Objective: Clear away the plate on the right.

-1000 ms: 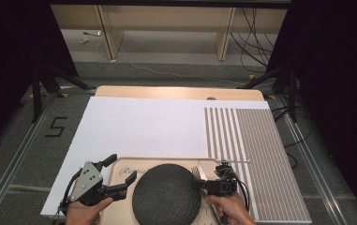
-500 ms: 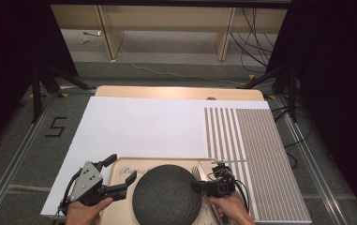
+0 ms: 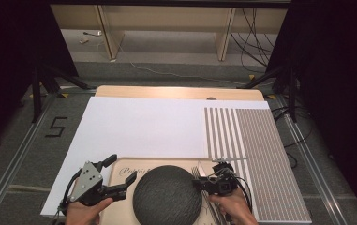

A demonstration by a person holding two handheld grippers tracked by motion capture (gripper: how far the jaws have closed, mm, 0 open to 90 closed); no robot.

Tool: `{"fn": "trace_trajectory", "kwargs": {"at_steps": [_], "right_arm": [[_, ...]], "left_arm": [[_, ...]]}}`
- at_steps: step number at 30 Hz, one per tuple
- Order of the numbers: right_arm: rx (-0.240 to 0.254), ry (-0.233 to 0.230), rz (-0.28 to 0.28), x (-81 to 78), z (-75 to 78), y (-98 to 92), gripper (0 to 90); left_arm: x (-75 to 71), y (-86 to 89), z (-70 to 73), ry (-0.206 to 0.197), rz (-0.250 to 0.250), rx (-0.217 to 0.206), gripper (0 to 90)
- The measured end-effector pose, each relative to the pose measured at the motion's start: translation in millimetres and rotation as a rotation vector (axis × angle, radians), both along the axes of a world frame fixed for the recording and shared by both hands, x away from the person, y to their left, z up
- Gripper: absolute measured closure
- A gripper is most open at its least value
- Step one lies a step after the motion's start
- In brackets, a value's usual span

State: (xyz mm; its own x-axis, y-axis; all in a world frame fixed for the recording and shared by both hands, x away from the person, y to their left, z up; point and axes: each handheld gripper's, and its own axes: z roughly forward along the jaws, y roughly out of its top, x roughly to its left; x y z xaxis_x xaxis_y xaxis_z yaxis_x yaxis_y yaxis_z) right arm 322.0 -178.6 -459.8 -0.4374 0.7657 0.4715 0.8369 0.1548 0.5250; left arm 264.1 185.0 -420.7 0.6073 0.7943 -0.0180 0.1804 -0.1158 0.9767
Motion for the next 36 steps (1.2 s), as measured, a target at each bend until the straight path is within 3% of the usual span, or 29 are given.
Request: {"fn": "trace_trajectory", "kwargs": {"at_steps": [5, 12, 14, 21, 29, 36], "right_arm": [[0.013, -0.026, -0.008, 1.1, 5.0, -3.0, 55.3], [0.007, -0.102, 0.004, -0.3, 15.4, -6.1, 45.0], [0.001, -0.155, 0.013, -1.3, 20.4, -7.0, 41.2], [0.008, -0.234, 0.029, -2.8, 29.5, -10.3, 32.5], [0.023, -0.322, 0.039, -5.9, 39.2, -15.2, 26.8], [0.037, -0.367, 0.038, -9.9, 46.8, -20.2, 23.6]], "left_arm": [[0.0, -0.3, -0.2, 0.002, -0.003, 0.001, 16.7], [0.0, -0.3, -0.1, 0.002, -0.003, -0.001, 16.6], [0.0, -0.3, -0.2, 0.002, -0.003, 0.001, 16.6], [0.0, -0.4, -0.2, 0.004, -0.004, -0.001, 16.5], [-0.1, -0.5, -0.4, 0.005, -0.006, 0.001, 16.4], [0.2, -0.5, -0.4, 0.005, -0.007, 0.002, 16.2]]}}
